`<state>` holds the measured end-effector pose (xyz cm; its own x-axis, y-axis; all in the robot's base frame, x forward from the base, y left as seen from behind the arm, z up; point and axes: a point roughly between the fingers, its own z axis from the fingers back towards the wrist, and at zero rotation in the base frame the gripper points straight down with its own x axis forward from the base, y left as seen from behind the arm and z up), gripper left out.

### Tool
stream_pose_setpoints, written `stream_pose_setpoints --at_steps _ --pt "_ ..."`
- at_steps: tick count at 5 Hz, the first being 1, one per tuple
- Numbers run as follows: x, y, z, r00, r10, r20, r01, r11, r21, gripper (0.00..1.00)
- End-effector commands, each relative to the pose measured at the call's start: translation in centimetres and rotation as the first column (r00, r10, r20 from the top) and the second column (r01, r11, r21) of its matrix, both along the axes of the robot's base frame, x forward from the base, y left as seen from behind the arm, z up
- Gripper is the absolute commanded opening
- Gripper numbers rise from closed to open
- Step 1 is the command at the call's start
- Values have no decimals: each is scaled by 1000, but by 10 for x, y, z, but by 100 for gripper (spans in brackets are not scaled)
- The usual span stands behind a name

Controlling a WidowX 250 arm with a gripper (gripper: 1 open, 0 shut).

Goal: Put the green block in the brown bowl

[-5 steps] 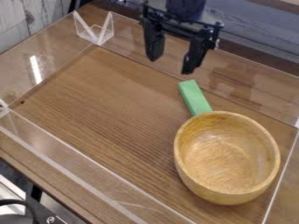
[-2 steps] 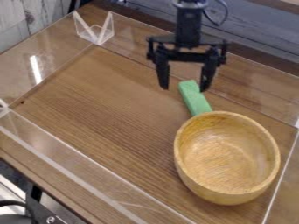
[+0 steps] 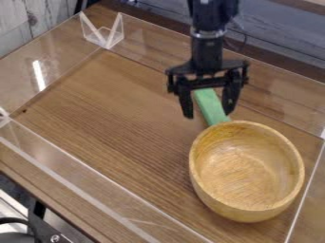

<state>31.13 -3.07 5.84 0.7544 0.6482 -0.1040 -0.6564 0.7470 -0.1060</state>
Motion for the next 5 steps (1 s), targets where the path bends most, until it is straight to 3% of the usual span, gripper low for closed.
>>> stream_pose_setpoints --at_steps 1,2,4,5 --pt "10 8 3 995 82 55 -82 997 -3 100" --pt "14 19 -4 987 148 67 -149 989 2 100" --pt "34 3 -16 973 212 86 -214 977 5 100" --pt "45 8 -16 956 280 92 -282 959 17 100"
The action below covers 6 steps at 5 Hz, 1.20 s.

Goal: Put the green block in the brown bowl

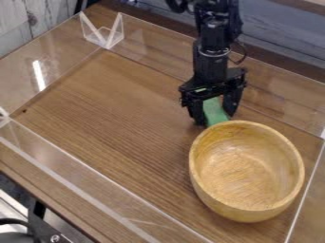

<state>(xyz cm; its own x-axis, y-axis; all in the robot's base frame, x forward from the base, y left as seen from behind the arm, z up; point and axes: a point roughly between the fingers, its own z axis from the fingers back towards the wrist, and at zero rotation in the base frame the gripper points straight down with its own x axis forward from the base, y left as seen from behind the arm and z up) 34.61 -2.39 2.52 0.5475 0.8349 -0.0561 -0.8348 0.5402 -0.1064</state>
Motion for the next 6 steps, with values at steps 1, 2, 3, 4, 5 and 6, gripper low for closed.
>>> stream_pose_setpoints --at_steps 1,2,3,4,5,6 --pt "20 8 17 996 70 60 -71 997 13 100" --pt "21 1 12 994 87 62 -89 996 20 100" --pt "22 -7 10 993 103 65 -105 994 26 100" --pt "31 -4 11 994 89 69 -91 995 32 0" --pt "31 1 15 995 70 73 -73 997 39 100" --pt "33 6 16 996 59 73 -62 997 43 100"
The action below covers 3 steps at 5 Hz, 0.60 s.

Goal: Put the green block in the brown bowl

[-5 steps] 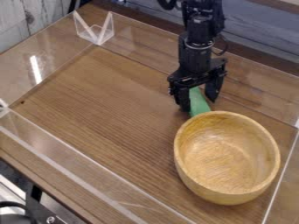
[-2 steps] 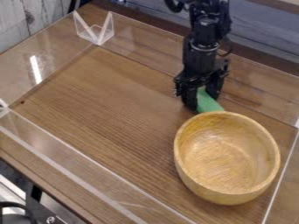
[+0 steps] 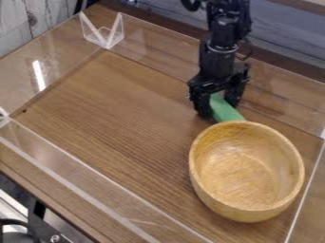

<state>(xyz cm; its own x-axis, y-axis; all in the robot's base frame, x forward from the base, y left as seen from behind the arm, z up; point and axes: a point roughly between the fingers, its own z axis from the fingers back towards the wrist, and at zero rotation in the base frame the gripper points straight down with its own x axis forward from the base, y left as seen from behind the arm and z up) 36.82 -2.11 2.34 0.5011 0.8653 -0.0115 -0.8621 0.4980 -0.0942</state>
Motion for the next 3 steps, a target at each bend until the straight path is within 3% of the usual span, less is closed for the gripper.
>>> stream_pose_setpoints --at_steps 1,2,3 --pt "5 0 14 998 2 57 -3 1000 7 100" --pt "0 -4 12 998 0 55 -1 1000 13 100" --pt "4 -15 20 998 17 55 -18 1000 19 100"
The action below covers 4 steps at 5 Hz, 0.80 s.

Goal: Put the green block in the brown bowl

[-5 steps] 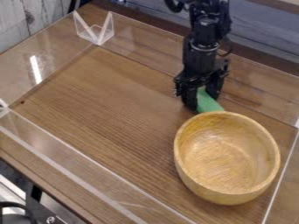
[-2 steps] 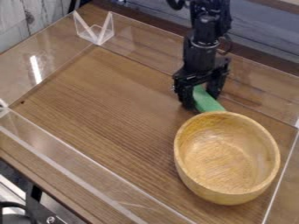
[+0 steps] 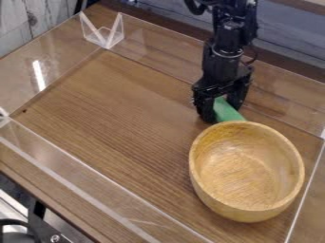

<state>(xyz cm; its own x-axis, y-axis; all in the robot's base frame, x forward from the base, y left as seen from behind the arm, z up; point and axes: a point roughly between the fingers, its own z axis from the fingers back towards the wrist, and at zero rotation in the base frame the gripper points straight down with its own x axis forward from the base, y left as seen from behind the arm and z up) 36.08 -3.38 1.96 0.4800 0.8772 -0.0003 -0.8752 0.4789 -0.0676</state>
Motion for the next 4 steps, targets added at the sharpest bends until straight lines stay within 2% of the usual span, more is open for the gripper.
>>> stream_pose_setpoints --at_steps 1,2,4 --pt "6 -6 26 997 15 74 -15 1000 -3 0" --pt "0 -11 38 996 34 78 -33 999 -15 0" --pt "0 -4 56 994 -69 88 73 996 -42 0"
